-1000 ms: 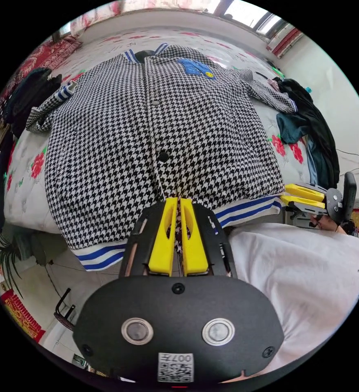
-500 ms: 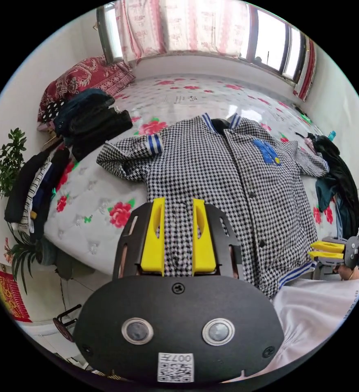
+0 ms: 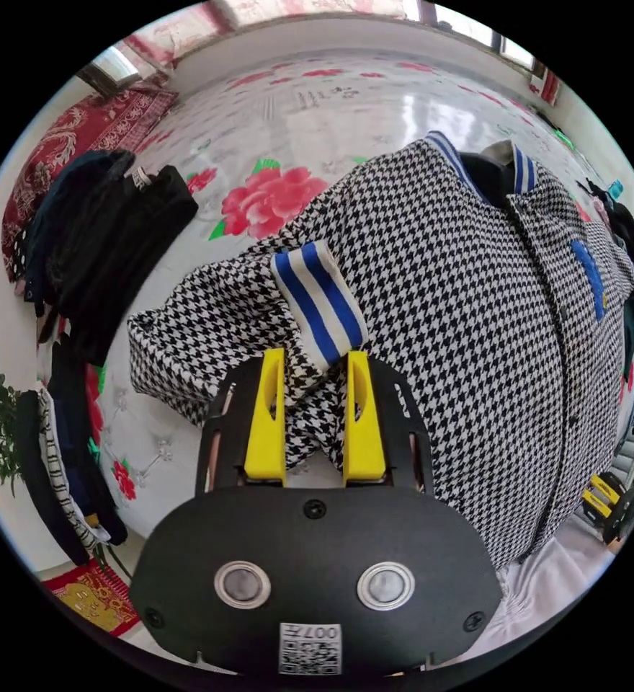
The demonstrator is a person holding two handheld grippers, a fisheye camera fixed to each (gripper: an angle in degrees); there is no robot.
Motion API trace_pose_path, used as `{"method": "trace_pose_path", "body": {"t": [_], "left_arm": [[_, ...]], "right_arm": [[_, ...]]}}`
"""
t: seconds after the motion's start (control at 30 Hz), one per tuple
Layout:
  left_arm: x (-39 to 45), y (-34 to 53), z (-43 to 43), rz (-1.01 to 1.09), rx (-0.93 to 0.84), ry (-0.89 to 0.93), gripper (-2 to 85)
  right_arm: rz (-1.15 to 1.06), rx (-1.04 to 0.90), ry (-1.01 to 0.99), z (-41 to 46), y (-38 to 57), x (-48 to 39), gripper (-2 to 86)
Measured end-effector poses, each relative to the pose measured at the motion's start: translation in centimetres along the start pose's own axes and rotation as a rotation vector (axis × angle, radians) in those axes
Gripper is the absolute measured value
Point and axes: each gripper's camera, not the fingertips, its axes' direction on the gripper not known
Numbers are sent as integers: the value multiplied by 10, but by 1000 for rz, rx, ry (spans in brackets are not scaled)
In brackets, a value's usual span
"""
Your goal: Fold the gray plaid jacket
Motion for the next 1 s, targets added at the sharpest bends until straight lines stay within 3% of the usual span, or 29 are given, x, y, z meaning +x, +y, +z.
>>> {"method": "trace_pose_path", "body": {"t": [0.07, 0.3, 0.5, 0.67, 0.73, 0.83, 0.9, 1.0], "left_arm": [[-26, 10, -11, -82, 41, 66, 83], [-182, 105, -137, -325, 515, 415, 52], [-238, 159, -263, -270, 818, 532, 50], [-150, 127, -345, 228, 819, 654, 49], [-65, 104, -365, 549, 722, 727, 49], [58, 85, -355, 869, 567, 807, 52], [123, 76, -326, 921, 479, 843, 63], [195, 68, -265, 833, 367, 875, 110]], "right_arm": [[38, 5, -27, -1, 2, 5, 59], [81, 24, -66, -15, 18, 22, 44], [173, 199, -179, -59, 58, 58, 34], [256, 401, -315, -98, 99, 96, 35], [283, 472, -338, -110, 113, 106, 40], [308, 578, -371, -123, 139, 117, 49], [326, 620, -376, -125, 153, 123, 55], [365, 620, -406, -117, 175, 136, 70]]}}
